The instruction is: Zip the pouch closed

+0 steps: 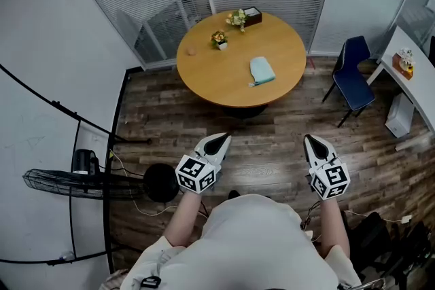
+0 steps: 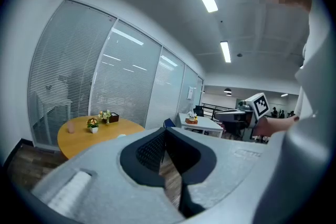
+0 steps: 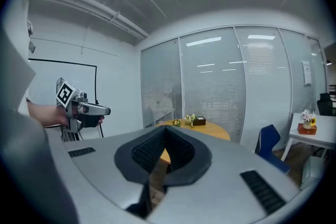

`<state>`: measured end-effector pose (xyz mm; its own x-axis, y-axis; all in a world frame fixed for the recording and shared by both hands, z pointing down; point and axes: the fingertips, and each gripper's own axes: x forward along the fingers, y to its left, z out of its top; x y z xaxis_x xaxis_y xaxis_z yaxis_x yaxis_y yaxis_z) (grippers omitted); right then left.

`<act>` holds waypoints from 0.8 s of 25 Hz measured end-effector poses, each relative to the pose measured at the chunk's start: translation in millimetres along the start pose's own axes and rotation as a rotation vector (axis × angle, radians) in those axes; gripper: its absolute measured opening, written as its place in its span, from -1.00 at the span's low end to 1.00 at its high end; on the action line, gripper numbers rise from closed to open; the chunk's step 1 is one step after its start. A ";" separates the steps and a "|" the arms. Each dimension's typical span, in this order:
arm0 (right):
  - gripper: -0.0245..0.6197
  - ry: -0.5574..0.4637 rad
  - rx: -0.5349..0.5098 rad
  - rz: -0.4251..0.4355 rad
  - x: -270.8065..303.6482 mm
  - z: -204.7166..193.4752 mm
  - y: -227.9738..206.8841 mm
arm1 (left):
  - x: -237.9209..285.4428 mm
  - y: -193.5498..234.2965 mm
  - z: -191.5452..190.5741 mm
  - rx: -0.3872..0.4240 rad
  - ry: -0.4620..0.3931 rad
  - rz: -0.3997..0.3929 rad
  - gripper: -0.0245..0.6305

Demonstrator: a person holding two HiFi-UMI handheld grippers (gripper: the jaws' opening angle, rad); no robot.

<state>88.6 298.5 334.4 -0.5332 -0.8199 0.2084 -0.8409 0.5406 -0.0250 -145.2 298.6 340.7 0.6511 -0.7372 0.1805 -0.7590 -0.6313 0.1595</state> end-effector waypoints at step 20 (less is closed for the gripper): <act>-0.91 0.029 0.013 -0.024 23.6 -3.0 28.5 | -9.0 30.8 -7.5 -0.020 0.025 -0.032 -0.86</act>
<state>52.3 295.2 341.5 -0.5104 -0.8265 0.2374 -0.8545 0.5185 -0.0322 -174.4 287.6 351.2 0.6755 -0.7101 0.1988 -0.7374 -0.6497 0.1848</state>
